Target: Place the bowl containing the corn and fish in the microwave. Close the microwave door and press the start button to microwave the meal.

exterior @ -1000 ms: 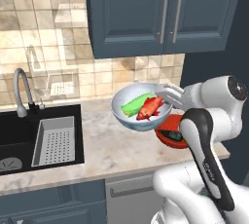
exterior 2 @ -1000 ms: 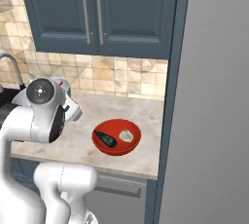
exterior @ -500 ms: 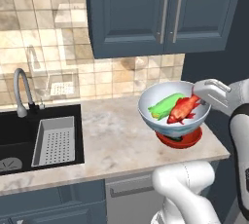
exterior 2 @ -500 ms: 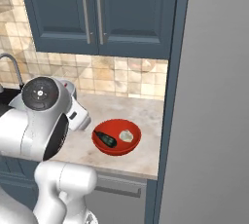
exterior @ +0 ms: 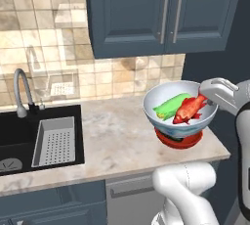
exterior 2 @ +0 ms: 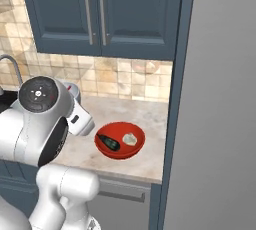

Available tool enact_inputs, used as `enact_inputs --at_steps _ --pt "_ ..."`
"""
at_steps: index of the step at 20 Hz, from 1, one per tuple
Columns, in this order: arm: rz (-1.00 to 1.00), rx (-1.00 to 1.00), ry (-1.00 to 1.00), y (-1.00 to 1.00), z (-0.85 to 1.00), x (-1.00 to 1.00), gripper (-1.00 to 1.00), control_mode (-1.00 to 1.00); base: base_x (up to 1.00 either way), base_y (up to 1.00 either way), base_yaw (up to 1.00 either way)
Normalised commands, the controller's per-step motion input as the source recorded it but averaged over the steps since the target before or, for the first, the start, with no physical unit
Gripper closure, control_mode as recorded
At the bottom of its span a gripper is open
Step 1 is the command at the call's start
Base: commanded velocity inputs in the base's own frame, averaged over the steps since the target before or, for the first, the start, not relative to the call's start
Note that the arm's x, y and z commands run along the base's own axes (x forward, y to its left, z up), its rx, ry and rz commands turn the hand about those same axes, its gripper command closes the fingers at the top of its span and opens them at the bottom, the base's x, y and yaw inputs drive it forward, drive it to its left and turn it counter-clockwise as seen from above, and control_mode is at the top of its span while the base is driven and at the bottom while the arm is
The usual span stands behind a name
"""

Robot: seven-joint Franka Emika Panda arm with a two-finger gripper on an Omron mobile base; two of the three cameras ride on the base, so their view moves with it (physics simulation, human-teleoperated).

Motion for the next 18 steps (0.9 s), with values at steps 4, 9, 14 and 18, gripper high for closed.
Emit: enact_inputs --at_steps 4,9,14,18 --pt "0.0 0.0 0.0 0.0 0.0 0.0 1.0 1.0 -0.69 0.43 -0.05" --pt "0.0 0.0 0.0 0.0 0.0 0.0 1.0 1.0 -0.82 0.45 -0.13" --pt "0.0 0.0 0.0 0.0 0.0 0.0 1.0 1.0 -0.7 0.06 -0.52" --pt "0.0 0.0 0.0 0.0 0.0 0.0 1.0 1.0 -0.54 -0.16 -0.69"
